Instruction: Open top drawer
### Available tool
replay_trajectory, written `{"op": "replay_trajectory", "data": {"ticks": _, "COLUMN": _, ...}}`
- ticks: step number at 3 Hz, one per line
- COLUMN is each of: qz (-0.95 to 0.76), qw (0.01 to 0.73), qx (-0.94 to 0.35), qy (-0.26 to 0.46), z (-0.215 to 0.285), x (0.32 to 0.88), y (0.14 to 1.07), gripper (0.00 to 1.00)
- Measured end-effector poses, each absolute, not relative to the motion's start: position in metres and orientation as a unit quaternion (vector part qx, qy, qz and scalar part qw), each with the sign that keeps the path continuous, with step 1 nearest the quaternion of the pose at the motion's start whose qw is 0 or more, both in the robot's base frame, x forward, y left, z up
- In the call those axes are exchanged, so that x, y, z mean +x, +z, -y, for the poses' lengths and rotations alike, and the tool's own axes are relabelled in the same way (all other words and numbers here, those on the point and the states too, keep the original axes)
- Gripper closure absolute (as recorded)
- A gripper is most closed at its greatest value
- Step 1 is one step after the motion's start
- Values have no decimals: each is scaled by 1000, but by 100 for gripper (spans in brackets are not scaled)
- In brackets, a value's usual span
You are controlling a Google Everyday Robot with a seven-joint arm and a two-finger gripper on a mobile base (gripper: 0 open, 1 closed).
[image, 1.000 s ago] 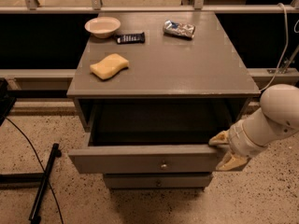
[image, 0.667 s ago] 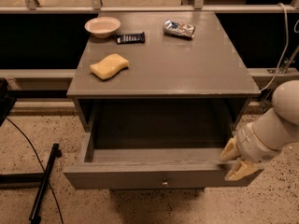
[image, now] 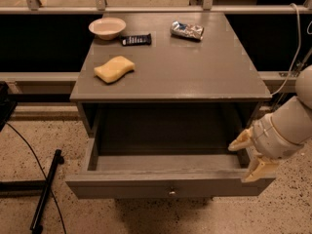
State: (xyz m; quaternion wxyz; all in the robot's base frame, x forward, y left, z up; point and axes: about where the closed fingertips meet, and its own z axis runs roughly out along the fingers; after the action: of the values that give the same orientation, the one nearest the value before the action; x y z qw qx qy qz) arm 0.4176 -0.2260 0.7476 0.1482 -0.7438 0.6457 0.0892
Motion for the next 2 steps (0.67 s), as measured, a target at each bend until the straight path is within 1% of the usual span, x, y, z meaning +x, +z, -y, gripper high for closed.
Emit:
{"op": "replay_trajectory", "data": {"ticks": 1, "qz": -634, "qw": 148, "qx": -754, "qy": 82, "z": 213, "x": 434, "y": 744, "gripper": 43}}
{"op": "replay_trajectory", "data": {"ticks": 2, "qz": -630, "qw": 143, "qx": -760, "qy": 78, "z": 199, "x": 453, "y": 720, "gripper": 61}}
